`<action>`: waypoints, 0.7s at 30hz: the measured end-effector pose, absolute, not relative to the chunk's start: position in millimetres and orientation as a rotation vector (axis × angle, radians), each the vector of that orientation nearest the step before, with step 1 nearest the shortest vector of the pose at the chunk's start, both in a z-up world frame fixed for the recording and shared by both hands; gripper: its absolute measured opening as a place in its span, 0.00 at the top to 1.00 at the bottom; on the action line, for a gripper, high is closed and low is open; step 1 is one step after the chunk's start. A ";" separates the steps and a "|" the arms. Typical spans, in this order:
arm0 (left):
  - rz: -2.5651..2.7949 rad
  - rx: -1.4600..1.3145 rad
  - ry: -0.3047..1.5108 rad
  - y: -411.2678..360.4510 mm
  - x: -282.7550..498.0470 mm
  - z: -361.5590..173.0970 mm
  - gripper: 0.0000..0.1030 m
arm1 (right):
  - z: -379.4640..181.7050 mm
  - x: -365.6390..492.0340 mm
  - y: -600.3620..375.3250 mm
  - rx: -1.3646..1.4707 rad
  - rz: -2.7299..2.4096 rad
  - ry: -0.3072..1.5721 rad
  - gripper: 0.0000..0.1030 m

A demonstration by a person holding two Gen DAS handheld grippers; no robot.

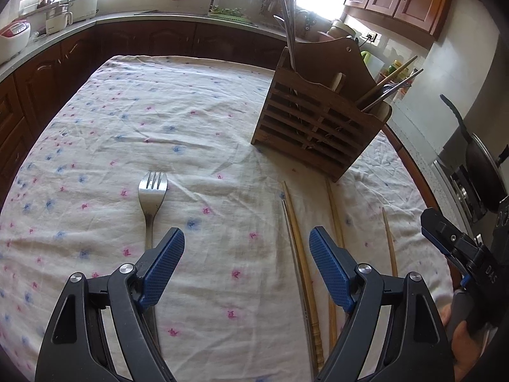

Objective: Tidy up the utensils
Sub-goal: 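Withdraw both tools from the holder back over the remaining chopsticks, then close the left tool on a wooden chopstick while the right tool grasps another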

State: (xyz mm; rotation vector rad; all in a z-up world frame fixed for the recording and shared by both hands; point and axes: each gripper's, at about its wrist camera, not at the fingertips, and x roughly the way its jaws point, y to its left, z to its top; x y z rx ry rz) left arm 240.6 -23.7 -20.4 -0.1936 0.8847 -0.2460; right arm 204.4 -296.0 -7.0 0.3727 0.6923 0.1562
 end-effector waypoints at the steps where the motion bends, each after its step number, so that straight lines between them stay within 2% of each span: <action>1: -0.248 -0.191 0.889 -25.4 242.4 -21.5 0.20 | -7.8 206.4 -296.1 0.369 0.155 0.697 0.13; 7: -0.274 -0.157 0.908 -40.3 255.5 -26.3 0.21 | -17.4 224.3 -294.8 0.357 0.155 0.751 0.39; 8: -0.280 -0.150 0.910 -43.3 258.4 -26.8 0.24 | -19.3 228.0 -293.9 0.353 0.158 0.761 0.45; 10: -0.295 -0.136 0.918 -50.2 265.9 -28.1 0.29 | -23.8 236.1 -291.8 0.347 0.161 0.782 0.51; 14: -0.326 -0.106 0.946 -64.8 283.6 -32.1 0.44 | -30.8 254.0 -285.9 0.330 0.174 0.818 0.61; 19: -0.355 -0.071 0.988 -79.1 303.6 -39.9 0.50 | -41.6 278.5 -274.7 0.300 0.198 0.864 0.67; 21: -0.363 -0.057 1.008 -83.4 310.1 -43.7 0.57 | -47.6 287.7 -269.7 0.287 0.206 0.887 0.69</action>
